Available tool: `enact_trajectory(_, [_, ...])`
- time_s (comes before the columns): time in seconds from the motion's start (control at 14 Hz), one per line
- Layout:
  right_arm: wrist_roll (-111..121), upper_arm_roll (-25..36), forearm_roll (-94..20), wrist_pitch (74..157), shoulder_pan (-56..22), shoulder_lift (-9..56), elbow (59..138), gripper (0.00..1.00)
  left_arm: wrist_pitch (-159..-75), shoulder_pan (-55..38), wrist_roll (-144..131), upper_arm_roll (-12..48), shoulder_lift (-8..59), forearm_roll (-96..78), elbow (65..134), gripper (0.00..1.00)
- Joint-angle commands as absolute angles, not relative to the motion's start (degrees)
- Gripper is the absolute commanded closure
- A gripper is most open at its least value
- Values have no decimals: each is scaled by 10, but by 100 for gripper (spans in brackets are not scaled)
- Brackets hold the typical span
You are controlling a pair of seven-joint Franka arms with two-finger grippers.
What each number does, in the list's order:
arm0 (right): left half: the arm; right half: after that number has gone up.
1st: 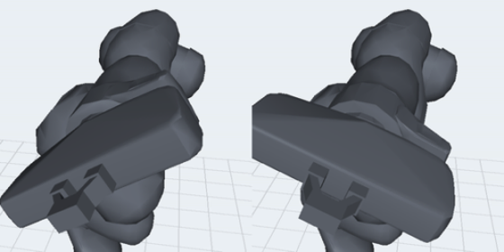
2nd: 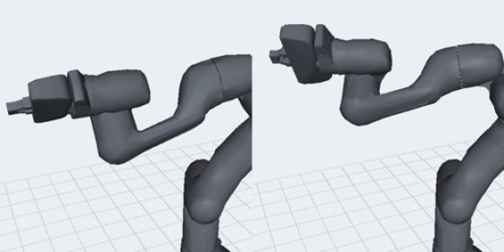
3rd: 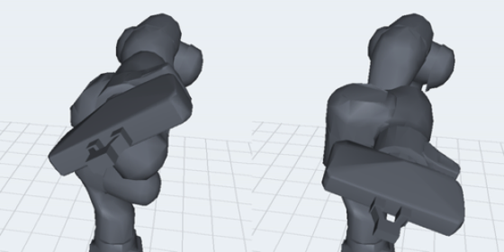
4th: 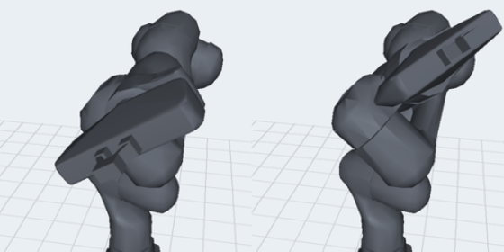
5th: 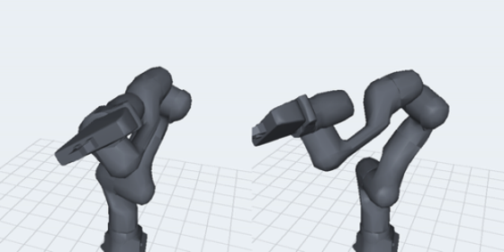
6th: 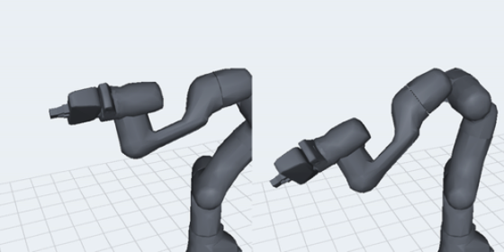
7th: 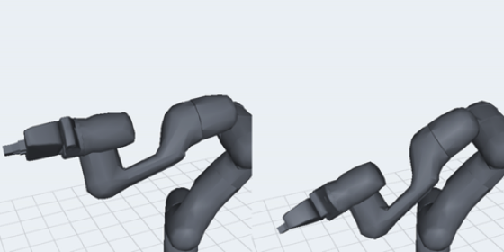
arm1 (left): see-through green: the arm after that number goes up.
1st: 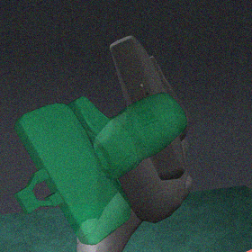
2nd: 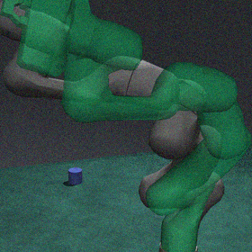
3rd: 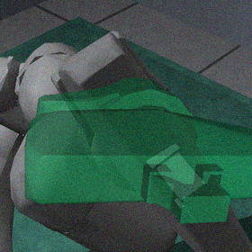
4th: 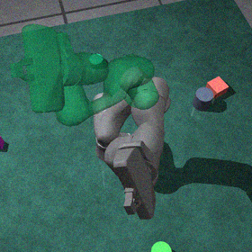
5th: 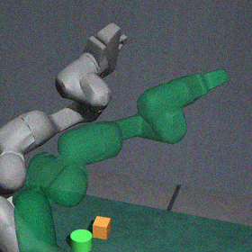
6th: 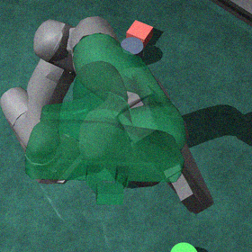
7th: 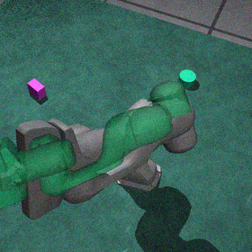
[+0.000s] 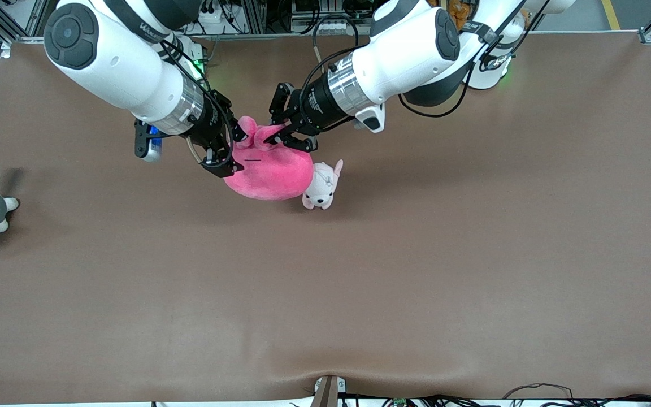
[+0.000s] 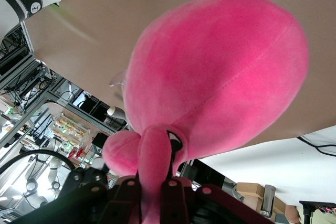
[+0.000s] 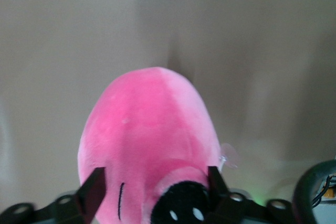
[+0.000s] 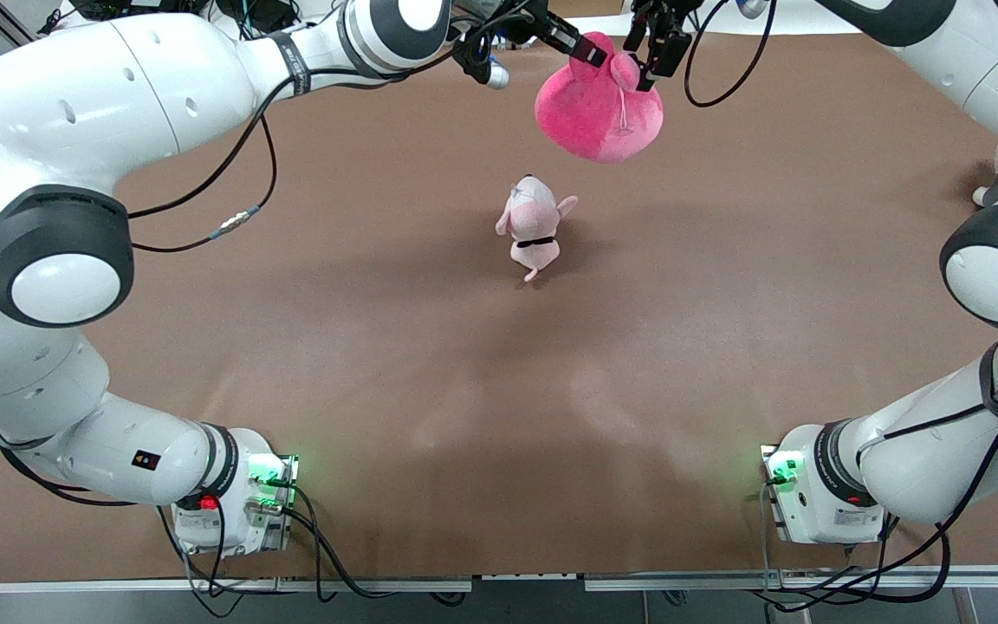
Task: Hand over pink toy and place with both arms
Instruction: 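Grasp the pink plush with the right gripper, then open the left gripper, then carry the pink plush away with the right gripper while the left gripper withdraws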
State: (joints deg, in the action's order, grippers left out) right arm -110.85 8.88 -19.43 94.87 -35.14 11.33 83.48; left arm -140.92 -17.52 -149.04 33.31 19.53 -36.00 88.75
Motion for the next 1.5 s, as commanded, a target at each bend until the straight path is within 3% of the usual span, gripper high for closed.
enact_trajectory(0.0, [-1107,90,-205,952,-350,117,828,100,-1422,-180,-1500,335,198,-365,883,100])
enact_trajectory(0.57, [-1110,91,-217,949,-333,116,824,100,-1422,-178,-1499,335,198,-366,883,100])
enact_trajectory(0.64, [-1110,92,-216,947,-331,116,824,100,-1421,-176,-1499,335,198,-366,883,81])
enact_trajectory(0.71, [-1107,96,-215,947,-318,115,823,100,-1419,-173,-1497,334,199,-364,882,1])
enact_trajectory(1.0, [-1100,95,-222,945,-237,113,821,100,-1386,-166,-1495,330,191,-358,877,0])
enact_trajectory(1.29, [-997,95,-223,914,-138,118,820,100,-1275,-114,-1485,329,163,-265,875,0])
enact_trajectory(1.43, [-907,95,-249,918,-81,159,823,100,-1225,-78,-1445,330,149,-230,874,0])
